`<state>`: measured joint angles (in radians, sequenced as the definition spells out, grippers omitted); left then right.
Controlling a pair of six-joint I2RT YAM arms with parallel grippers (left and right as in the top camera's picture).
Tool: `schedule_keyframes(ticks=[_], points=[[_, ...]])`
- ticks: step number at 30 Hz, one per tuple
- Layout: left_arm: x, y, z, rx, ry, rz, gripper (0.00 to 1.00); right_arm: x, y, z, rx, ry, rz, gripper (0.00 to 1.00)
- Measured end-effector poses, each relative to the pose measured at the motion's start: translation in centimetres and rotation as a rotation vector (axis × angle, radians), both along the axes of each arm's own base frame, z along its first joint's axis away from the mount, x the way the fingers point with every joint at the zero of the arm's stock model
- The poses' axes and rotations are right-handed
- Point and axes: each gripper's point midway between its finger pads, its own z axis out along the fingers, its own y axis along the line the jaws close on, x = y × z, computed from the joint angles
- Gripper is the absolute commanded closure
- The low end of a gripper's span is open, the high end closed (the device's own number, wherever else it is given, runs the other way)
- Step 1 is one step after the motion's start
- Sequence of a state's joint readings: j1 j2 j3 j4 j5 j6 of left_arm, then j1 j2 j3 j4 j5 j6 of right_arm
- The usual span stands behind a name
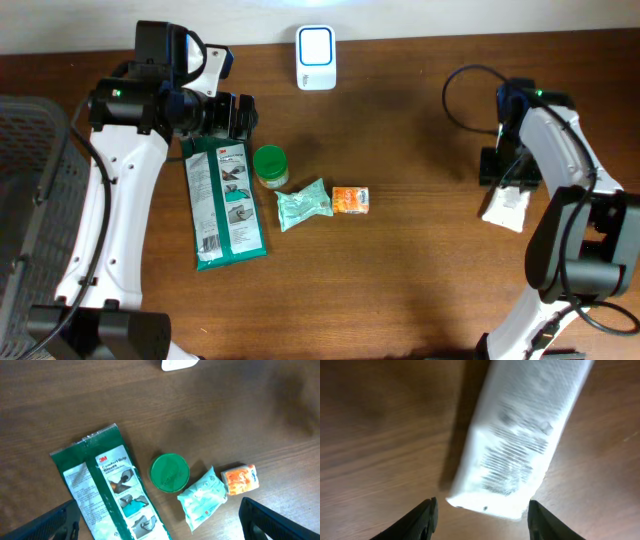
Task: Scan the item barcode
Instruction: 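Carry the white tube right and set it at the table's right edge, then reach the right gripper to the orange tissue pack and grasp it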
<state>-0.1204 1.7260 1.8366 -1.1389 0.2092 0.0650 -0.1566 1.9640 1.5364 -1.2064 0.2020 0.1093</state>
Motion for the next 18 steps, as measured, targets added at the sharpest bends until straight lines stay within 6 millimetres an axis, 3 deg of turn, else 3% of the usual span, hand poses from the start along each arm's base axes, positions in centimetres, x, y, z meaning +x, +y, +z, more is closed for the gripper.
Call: schedule_keyframes(ticks=[1,3,4,6,8,9,11,14,18], points=[[0.0,0.0,0.0,0.0,0.001,0.0,0.01,0.5,0.5,0.9,0.033,-0.015,0.001,0.46],[0.0,0.0,0.0,0.0,0.001,0.0,0.01,2.5,3.6,3.9,0.221,-0.09,0.082,0.46],[0.0,0.0,0.0,0.0,0.002,0.0,0.01,4.1,6.5,5.4,0.367,-0.166,0.216,0.46],[0.0,0.0,0.0,0.0,0.002,0.0,0.01,4.8,10.7,6.1,0.505,-0.219,0.418,0.46],[0.0,0.0,0.0,0.0,0.001,0.0,0.01,5.4,13.4,6.4,0.538,-0.25,0.543,0.46],[0.0,0.0,0.0,0.0,0.001,0.0,0.01,5.4,16.1,6.6,0.561,-0.256,0.635,0.46],[0.0,0.0,0.0,0.0,0.002,0.0,0.01,4.9,20.0,6.3,0.594,-0.243,0.752,0.46],[0.3,0.0,0.2,-0.001,-0.015,0.001,0.01,4.4,22.8,3.4,0.619,-0.164,0.806,0.46],[1.7,3.3,0.4,0.142,-0.068,0.102,0.01,4.2,24.2,2.1,0.63,-0.137,0.833,0.46]])
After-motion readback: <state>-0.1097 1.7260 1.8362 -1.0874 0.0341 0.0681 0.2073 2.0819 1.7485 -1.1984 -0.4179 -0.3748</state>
